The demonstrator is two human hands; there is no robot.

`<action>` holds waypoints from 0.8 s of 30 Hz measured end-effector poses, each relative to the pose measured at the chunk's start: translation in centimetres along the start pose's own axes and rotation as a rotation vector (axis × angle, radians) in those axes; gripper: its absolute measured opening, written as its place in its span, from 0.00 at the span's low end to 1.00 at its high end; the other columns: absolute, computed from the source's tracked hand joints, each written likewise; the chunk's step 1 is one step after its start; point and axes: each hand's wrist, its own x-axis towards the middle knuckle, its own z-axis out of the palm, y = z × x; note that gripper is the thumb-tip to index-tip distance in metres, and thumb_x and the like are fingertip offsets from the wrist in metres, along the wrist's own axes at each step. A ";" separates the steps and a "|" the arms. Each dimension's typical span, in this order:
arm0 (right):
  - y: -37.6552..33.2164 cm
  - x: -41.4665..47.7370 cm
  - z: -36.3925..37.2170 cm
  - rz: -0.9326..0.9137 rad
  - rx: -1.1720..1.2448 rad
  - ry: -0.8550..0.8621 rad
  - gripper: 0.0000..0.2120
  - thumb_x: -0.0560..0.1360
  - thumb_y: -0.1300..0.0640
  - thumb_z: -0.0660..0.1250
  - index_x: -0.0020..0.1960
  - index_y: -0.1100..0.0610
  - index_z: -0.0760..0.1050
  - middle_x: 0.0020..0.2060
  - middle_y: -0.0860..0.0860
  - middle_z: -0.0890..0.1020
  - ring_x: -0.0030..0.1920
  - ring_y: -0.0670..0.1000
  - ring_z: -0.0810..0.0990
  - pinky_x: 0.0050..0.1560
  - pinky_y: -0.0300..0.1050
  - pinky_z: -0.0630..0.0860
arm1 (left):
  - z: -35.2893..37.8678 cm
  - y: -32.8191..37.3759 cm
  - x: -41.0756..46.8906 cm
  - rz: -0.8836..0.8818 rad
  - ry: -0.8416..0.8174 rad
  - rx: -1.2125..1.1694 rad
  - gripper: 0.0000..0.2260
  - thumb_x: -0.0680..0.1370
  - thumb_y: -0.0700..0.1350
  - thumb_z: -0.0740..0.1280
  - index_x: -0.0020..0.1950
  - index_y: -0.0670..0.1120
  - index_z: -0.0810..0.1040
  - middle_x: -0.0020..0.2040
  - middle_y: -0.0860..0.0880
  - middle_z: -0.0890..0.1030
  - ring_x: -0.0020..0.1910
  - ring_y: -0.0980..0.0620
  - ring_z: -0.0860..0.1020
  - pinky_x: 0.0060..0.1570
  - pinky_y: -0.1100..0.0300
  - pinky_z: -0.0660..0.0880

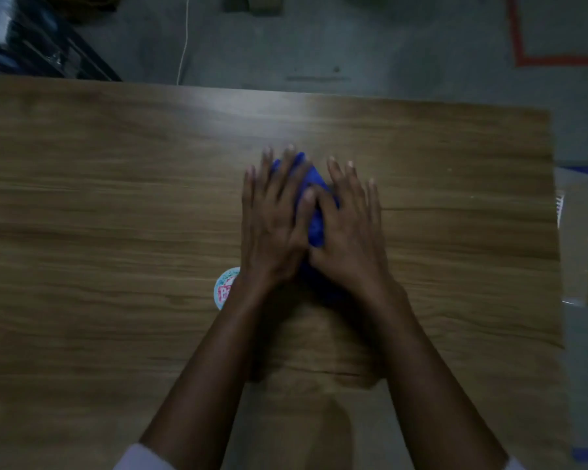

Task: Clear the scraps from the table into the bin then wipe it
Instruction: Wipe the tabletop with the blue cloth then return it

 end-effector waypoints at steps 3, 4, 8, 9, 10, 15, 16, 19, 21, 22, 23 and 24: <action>1.7 -3.0 0.4 0.009 -0.050 0.061 0.34 0.74 0.51 0.61 0.79 0.60 0.66 0.79 0.60 0.65 0.80 0.62 0.61 0.80 0.57 0.48 | 1.7 0.2 -2.5 0.110 -0.109 0.206 0.23 0.86 0.52 0.52 0.80 0.48 0.66 0.82 0.49 0.61 0.83 0.45 0.53 0.80 0.42 0.50; 1.7 -3.4 1.1 0.011 -0.087 0.084 0.33 0.75 0.53 0.60 0.79 0.62 0.65 0.78 0.61 0.66 0.79 0.62 0.63 0.80 0.57 0.50 | 2.2 0.0 -2.5 0.117 -0.120 0.258 0.23 0.86 0.52 0.53 0.81 0.49 0.64 0.82 0.48 0.59 0.83 0.45 0.52 0.79 0.42 0.50; 1.2 0.7 2.5 0.057 -0.226 0.204 0.28 0.83 0.55 0.50 0.80 0.65 0.60 0.80 0.62 0.62 0.81 0.61 0.58 0.80 0.59 0.47 | 3.6 -0.1 1.7 0.107 -0.079 0.342 0.24 0.86 0.51 0.51 0.82 0.48 0.62 0.83 0.46 0.59 0.82 0.42 0.53 0.79 0.41 0.51; 1.4 2.7 2.4 0.087 -0.251 0.230 0.26 0.85 0.55 0.49 0.81 0.63 0.59 0.80 0.61 0.61 0.82 0.60 0.56 0.81 0.59 0.46 | 3.9 -0.3 3.5 0.084 -0.075 0.352 0.24 0.86 0.51 0.50 0.82 0.48 0.62 0.82 0.46 0.59 0.82 0.42 0.54 0.79 0.42 0.51; 1.6 4.8 2.1 0.113 -0.261 0.276 0.25 0.86 0.54 0.49 0.80 0.62 0.62 0.80 0.61 0.62 0.81 0.60 0.58 0.81 0.59 0.48 | 4.2 -0.6 5.5 0.054 -0.077 0.356 0.25 0.85 0.52 0.49 0.82 0.48 0.62 0.82 0.46 0.59 0.82 0.41 0.54 0.79 0.42 0.51; 2.7 11.5 1.6 0.094 -0.100 0.539 0.16 0.78 0.58 0.61 0.57 0.61 0.85 0.57 0.59 0.86 0.59 0.61 0.84 0.68 0.59 0.74 | 4.0 -1.3 13.0 -0.063 -0.183 0.365 0.27 0.84 0.55 0.44 0.83 0.51 0.56 0.84 0.47 0.53 0.83 0.43 0.47 0.80 0.45 0.43; 2.4 11.2 1.7 0.099 -0.074 0.507 0.18 0.78 0.58 0.59 0.59 0.62 0.84 0.59 0.60 0.85 0.61 0.62 0.83 0.68 0.60 0.73 | 3.9 -1.4 13.0 -0.058 -0.185 0.367 0.27 0.84 0.56 0.44 0.83 0.52 0.57 0.84 0.48 0.53 0.83 0.44 0.47 0.80 0.45 0.42; 1.2 7.2 2.9 0.072 -0.084 0.423 0.23 0.77 0.59 0.57 0.69 0.61 0.78 0.69 0.60 0.79 0.72 0.62 0.74 0.75 0.61 0.65 | 3.5 -1.7 9.1 -0.049 -0.113 0.360 0.26 0.84 0.56 0.46 0.83 0.53 0.59 0.84 0.47 0.55 0.83 0.43 0.49 0.80 0.45 0.44; 1.2 2.9 3.5 0.054 -0.074 0.397 0.22 0.79 0.60 0.60 0.72 0.61 0.75 0.72 0.59 0.75 0.75 0.61 0.71 0.77 0.59 0.60 | 2.9 -1.1 4.6 -0.009 -0.093 0.307 0.25 0.85 0.54 0.49 0.82 0.52 0.60 0.83 0.48 0.57 0.83 0.44 0.51 0.80 0.44 0.47; 1.4 0.6 3.6 0.084 -0.059 0.397 0.22 0.81 0.59 0.60 0.73 0.61 0.74 0.74 0.58 0.74 0.76 0.61 0.69 0.78 0.59 0.59 | 2.4 -0.6 2.6 0.034 -0.124 0.264 0.24 0.85 0.53 0.50 0.82 0.52 0.62 0.83 0.49 0.58 0.83 0.44 0.51 0.80 0.44 0.48; 1.5 -1.5 3.6 0.134 -0.057 0.397 0.22 0.82 0.58 0.59 0.75 0.62 0.72 0.75 0.58 0.72 0.77 0.61 0.67 0.79 0.58 0.58 | 2.2 -0.1 0.9 0.105 -0.167 0.209 0.23 0.85 0.52 0.52 0.81 0.52 0.63 0.83 0.50 0.59 0.83 0.45 0.51 0.79 0.44 0.49; 1.4 -3.3 3.5 0.183 -0.054 0.386 0.23 0.83 0.57 0.58 0.76 0.63 0.70 0.76 0.59 0.70 0.78 0.62 0.66 0.79 0.59 0.57 | 1.9 0.3 -0.2 0.172 -0.227 0.143 0.23 0.85 0.52 0.53 0.81 0.52 0.64 0.82 0.51 0.60 0.83 0.46 0.51 0.79 0.44 0.50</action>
